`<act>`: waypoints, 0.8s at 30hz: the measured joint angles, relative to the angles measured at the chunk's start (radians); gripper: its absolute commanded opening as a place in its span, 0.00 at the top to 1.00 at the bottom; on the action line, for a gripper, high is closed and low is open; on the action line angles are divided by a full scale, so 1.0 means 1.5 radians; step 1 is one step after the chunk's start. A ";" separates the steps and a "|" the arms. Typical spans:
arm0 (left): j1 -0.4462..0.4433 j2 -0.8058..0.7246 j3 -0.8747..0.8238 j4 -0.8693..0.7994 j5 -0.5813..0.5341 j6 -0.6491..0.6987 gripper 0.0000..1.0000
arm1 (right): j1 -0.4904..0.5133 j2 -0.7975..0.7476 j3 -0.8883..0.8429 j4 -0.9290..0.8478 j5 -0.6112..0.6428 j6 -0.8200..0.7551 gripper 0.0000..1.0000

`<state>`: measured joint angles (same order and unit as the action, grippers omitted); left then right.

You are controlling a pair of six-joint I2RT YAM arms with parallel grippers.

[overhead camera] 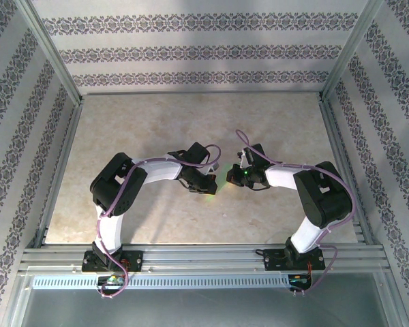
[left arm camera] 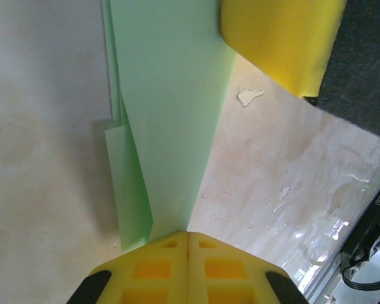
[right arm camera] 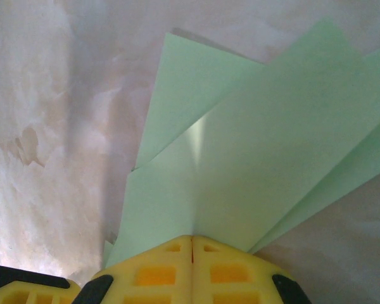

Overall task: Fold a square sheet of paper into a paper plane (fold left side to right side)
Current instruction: Fold the wing for the fifth time at the center of the table.

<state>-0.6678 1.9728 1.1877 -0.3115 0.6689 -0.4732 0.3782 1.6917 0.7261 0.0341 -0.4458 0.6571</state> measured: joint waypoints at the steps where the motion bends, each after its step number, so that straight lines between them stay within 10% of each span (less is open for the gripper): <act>1: 0.000 0.001 0.000 0.000 0.000 0.001 1.00 | 0.000 0.000 0.000 0.000 0.000 0.000 1.00; 24: 0.001 0.003 -0.024 0.031 0.002 0.009 1.00 | 0.008 -0.073 0.001 -0.036 0.008 -0.011 1.00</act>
<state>-0.6662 1.9770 1.1511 -0.2646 0.6724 -0.4591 0.3897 1.5826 0.7277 -0.0193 -0.4339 0.6407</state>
